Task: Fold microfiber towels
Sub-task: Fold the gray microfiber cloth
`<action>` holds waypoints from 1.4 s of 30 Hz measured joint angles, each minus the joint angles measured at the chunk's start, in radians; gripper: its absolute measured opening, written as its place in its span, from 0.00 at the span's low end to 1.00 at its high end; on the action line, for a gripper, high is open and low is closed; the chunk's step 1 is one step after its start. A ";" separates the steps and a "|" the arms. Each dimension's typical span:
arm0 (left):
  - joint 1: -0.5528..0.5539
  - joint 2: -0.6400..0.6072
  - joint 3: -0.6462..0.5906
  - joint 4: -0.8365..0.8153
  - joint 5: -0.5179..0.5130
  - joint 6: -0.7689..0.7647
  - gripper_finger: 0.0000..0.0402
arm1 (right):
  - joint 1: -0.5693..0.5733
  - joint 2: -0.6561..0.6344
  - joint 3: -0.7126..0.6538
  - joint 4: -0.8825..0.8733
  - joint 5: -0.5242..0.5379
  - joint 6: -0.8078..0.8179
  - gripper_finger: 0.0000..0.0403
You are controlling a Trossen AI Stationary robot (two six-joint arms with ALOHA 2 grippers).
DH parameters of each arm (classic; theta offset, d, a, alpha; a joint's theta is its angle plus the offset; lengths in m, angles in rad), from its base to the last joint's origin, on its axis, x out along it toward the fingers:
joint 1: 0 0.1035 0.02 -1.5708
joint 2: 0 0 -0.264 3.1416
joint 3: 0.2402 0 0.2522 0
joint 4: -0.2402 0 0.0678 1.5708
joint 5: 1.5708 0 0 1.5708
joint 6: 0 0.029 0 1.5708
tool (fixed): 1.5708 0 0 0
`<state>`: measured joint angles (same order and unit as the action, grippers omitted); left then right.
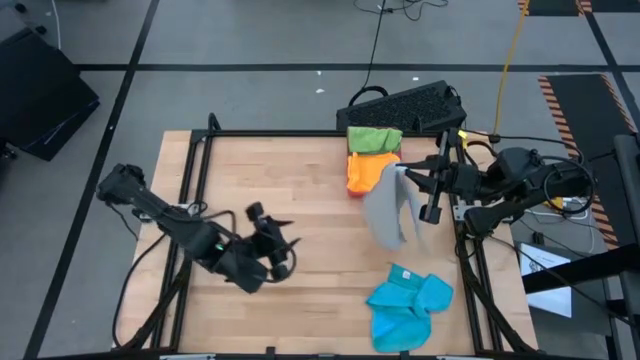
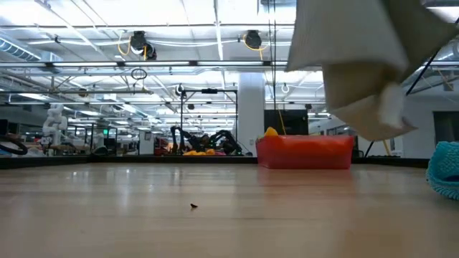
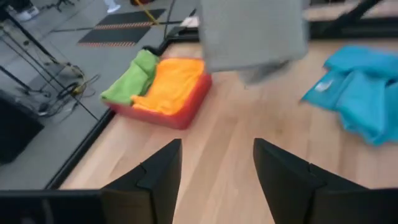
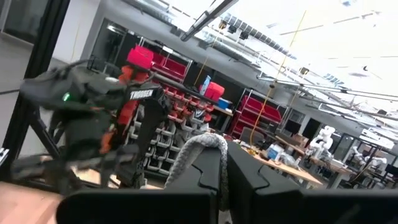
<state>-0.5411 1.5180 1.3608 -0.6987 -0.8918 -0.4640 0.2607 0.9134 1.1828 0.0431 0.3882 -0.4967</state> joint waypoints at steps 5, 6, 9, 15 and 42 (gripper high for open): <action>0.020 0.107 -0.122 0.407 0.001 0.226 0.48 | 0.000 0.000 0.000 0.025 0.000 -0.016 0.01; 0.019 0.132 -0.134 0.475 0.002 0.268 0.48 | 0.000 0.000 0.000 0.030 0.000 -0.019 0.01; 0.019 0.209 -0.137 0.609 0.030 0.301 0.49 | 0.000 0.000 0.000 0.043 0.000 -0.026 0.01; -0.003 0.325 -0.138 0.830 0.051 0.355 0.50 | 0.000 0.001 0.000 0.043 0.000 -0.039 0.01; 0.249 0.559 -0.137 1.154 0.264 0.322 0.67 | -0.024 0.037 0.000 0.106 0.000 -0.054 0.01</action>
<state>-0.2925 2.0769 1.2240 0.4551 -0.6276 -0.1422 0.2367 0.9508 1.1824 0.1493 0.3882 -0.5507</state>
